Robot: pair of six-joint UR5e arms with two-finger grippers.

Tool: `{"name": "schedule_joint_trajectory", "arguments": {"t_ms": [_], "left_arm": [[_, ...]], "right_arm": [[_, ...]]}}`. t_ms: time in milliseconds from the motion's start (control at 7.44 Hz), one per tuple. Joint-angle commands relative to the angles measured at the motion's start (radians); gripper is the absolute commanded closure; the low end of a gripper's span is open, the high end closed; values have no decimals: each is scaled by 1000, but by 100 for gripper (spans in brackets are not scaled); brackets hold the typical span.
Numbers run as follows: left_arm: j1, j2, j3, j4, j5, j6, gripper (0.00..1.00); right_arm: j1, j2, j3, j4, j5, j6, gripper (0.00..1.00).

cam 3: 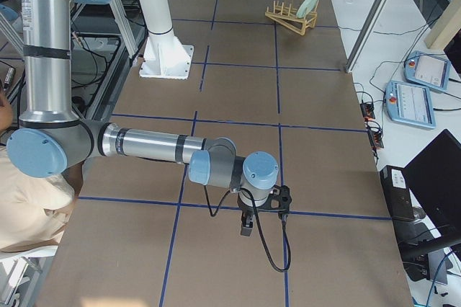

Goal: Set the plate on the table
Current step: 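Reach the left gripper to the pale green plate in the rack and grasp its rim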

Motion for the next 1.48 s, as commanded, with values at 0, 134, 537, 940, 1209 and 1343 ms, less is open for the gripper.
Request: {"name": "schedule_joint_trajectory", "arguments": {"t_ms": [0,134,537,940,1209,1343], "left_arm": [[35,-58,107,-157,138,-364,5],[35,-86,143,-158,163,-413,5],[38,-182,290,-155,209,-450,5],[38,-228,338,-155,224,-452,19],[38,-230,338,-156,224,-450,58],[38,-230,330,-156,223,-449,95]], "right_arm": [[0,0,-1,0,0,0,0],[0,0,-1,0,0,0,0],[0,0,-1,0,0,0,0],[0,0,0,0,0,0,0],[0,0,-1,0,0,0,0],[0,0,-1,0,0,0,0]]}}
